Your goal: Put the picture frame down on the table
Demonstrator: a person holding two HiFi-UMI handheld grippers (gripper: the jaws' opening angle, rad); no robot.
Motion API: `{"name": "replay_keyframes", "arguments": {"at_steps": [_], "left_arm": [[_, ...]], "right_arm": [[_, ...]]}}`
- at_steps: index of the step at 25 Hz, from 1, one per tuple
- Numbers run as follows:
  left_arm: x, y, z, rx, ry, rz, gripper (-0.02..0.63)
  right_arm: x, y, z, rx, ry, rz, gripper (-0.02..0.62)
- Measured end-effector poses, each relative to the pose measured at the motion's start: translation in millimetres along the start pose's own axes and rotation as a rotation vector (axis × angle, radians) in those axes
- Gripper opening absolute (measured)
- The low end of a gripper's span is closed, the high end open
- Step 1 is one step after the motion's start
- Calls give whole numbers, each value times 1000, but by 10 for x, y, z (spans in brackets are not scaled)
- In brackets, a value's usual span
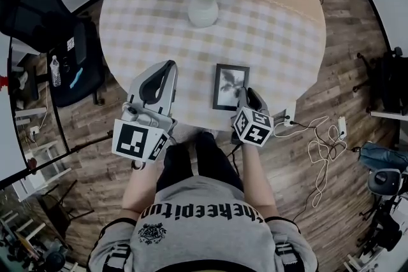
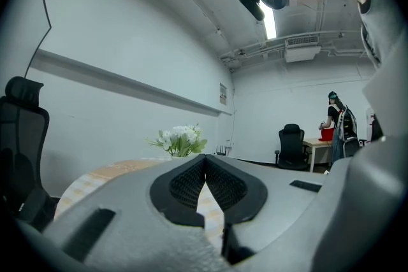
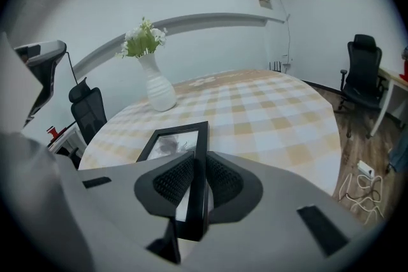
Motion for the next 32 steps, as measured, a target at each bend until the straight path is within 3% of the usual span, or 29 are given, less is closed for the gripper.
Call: {"name": "replay_keyframes", "arguments": {"at_steps": [15,24,28,32], "left_arm": [[74,-88,-74,-10,-4,-7,15],[1,-239,-162,-14,4,12,15],[-38,-317,-161,3,5,26,15],[-88,-399,-144,39,10,39,15]], "right_arm": [[173,64,29,73,-57,-106,69],[77,-8,-14,80,-60,-18,89],[-85,-144,-117,83,-87,59,8],[-246,-305,-327,40,-113,129,6]]}}
Point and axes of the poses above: the fingertips, and each gripper's own axes: y forward along the fingers, z to its right, x out of its underside, the point moved 1 cm from there along -y, backward along the fingers, and after that the axes turned 13 degrees about -x, right-handed, at the moved point
